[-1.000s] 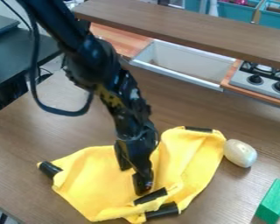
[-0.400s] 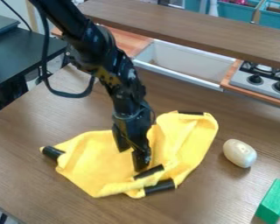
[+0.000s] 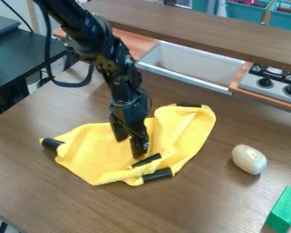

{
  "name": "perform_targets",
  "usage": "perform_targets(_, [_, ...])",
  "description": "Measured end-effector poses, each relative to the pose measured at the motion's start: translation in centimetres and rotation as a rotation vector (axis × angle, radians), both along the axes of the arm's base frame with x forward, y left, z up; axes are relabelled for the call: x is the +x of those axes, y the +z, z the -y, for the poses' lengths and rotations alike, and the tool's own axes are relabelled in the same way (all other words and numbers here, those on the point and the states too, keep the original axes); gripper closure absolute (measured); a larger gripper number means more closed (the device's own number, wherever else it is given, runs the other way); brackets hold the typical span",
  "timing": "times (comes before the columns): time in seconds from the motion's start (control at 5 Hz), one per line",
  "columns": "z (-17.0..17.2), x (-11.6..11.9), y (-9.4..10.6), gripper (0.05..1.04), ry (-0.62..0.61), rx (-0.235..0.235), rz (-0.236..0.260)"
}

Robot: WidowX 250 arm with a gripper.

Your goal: Fold the cloth from bottom right to middle

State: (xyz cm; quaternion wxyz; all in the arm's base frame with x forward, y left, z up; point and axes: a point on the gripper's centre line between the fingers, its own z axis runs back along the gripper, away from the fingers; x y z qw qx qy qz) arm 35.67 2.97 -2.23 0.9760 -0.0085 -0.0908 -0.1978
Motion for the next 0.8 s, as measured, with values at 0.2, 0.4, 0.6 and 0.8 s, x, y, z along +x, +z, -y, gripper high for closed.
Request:
perform_targets(0.2, [-0.7, 1.2, 0.6, 0.084, -0.009, 0.023, 0.014])
perform_targets(0.4, [-1.1, 2.3, 0.9, 0.084, -0.001, 0.044, 0.022])
perform_targets(0.6, [-1.6, 2.9, 0.7, 0.084, -0.001, 0.068, 0.026])
perform_targets(0.8, [-1.9, 3.1, -0.2, 0.084, 0.002, 0.085, 0.008])
